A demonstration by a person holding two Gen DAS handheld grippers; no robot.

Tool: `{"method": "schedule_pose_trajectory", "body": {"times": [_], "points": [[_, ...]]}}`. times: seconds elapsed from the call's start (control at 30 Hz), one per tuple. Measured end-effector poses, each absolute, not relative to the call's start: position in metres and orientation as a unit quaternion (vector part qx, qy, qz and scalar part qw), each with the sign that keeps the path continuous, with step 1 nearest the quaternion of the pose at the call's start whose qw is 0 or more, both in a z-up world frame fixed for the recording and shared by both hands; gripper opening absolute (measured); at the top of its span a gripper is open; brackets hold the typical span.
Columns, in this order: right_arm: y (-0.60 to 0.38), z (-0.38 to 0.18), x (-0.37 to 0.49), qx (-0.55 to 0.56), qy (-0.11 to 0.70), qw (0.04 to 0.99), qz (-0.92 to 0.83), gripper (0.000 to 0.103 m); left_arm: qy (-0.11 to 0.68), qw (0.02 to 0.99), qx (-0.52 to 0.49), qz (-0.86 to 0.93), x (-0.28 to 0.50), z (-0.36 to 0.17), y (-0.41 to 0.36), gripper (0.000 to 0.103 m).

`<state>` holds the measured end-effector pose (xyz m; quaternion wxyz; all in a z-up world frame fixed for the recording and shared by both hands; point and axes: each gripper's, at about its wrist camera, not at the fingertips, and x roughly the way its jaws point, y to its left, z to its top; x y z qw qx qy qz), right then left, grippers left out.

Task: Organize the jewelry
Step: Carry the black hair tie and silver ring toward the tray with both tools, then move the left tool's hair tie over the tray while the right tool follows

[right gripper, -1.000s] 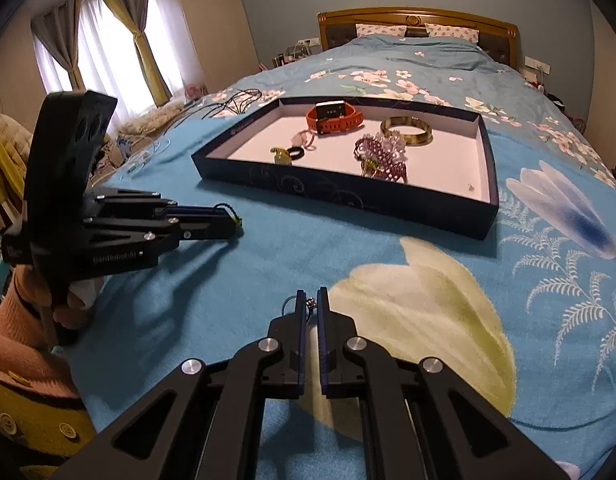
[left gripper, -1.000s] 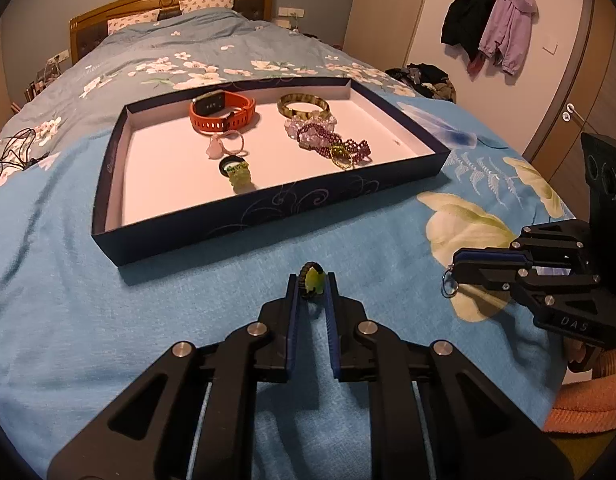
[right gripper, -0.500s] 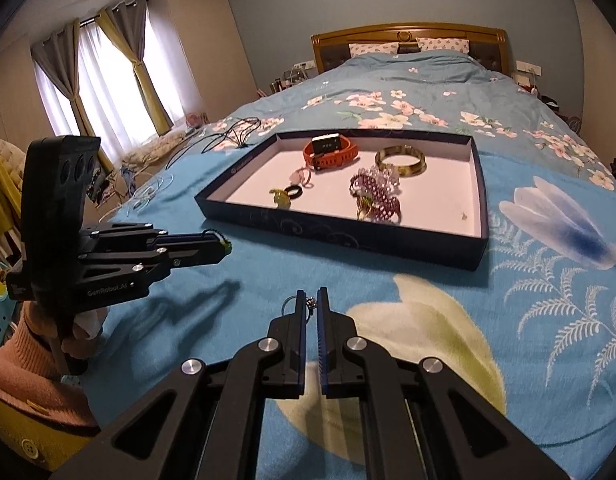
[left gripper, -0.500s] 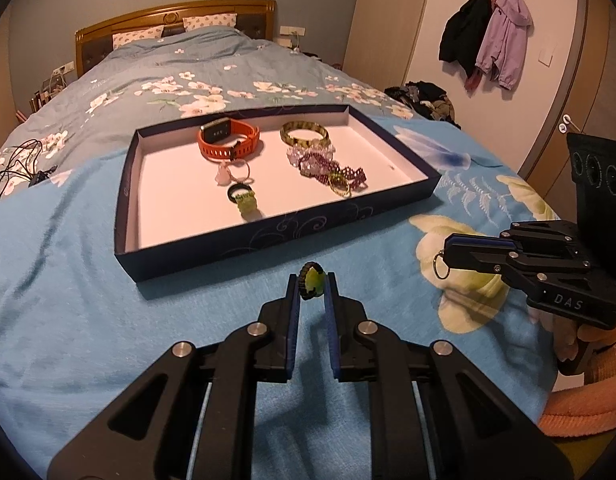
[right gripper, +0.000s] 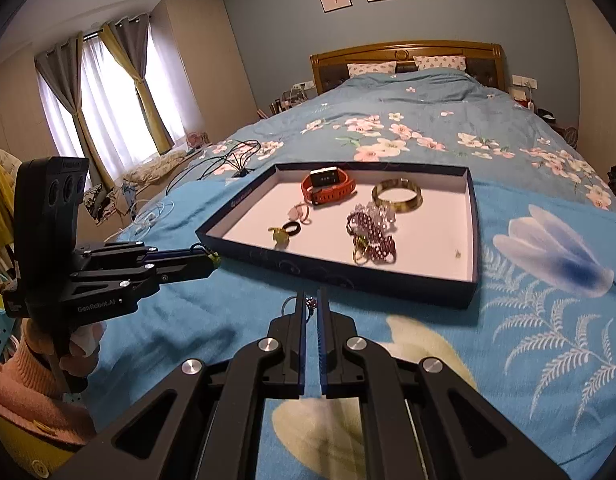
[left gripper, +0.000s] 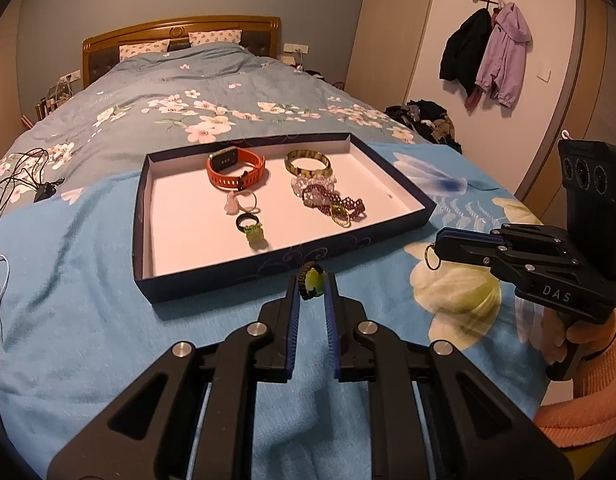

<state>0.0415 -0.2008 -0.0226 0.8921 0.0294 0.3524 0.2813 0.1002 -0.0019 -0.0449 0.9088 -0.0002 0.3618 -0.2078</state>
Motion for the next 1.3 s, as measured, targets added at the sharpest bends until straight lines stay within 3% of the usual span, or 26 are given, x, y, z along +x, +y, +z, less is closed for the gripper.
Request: {"method": "schedule_pose_trajectory", "body": {"times": [1.3], "points": [[-0.198, -0.005, 0.069, 0.025, 0.326, 0.903, 0.278, 0.004, 0.344, 0.917, 0.007, -0.202, 0.119, -0.028, -0.005, 0.013]]}}
